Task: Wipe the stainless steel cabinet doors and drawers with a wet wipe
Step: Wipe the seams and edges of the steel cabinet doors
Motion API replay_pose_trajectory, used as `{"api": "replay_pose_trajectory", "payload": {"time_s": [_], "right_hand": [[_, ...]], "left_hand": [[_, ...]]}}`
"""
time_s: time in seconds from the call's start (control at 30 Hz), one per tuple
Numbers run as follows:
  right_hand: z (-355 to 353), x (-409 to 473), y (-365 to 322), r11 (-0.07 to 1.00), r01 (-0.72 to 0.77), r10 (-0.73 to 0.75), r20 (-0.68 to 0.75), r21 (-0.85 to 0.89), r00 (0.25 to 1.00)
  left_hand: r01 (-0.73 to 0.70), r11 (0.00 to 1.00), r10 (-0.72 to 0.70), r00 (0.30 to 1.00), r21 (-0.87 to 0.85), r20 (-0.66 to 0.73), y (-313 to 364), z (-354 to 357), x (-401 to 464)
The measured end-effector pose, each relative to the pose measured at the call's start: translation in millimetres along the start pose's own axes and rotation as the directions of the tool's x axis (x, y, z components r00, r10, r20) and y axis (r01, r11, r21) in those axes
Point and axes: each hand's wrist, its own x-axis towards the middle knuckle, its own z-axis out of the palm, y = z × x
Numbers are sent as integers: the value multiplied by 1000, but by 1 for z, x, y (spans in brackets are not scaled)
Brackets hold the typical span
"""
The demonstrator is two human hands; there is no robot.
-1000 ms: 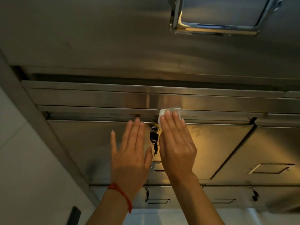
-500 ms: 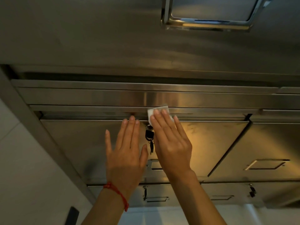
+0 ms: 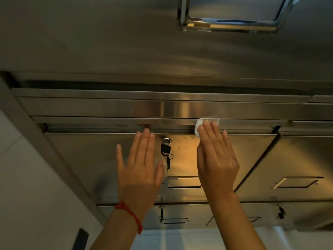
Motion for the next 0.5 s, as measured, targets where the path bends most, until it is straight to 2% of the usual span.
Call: {"api": "replay_pose_trajectory", "payload": {"time_s": [0.1, 0.3, 0.5], "right_hand": [[3, 0, -11, 999, -33, 33, -24, 26, 999], [2, 0, -4, 996, 93, -93, 60, 11, 994], [-1, -2, 0, 997, -71, 72, -30, 11, 997]], "left_hand": [[12, 1000, -12, 1000, -16, -10, 1, 0, 0], [0, 1000, 0, 1000, -13, -28, 0, 2, -1], [1, 1000, -1, 999, 3, -34, 0, 4, -1]]}}
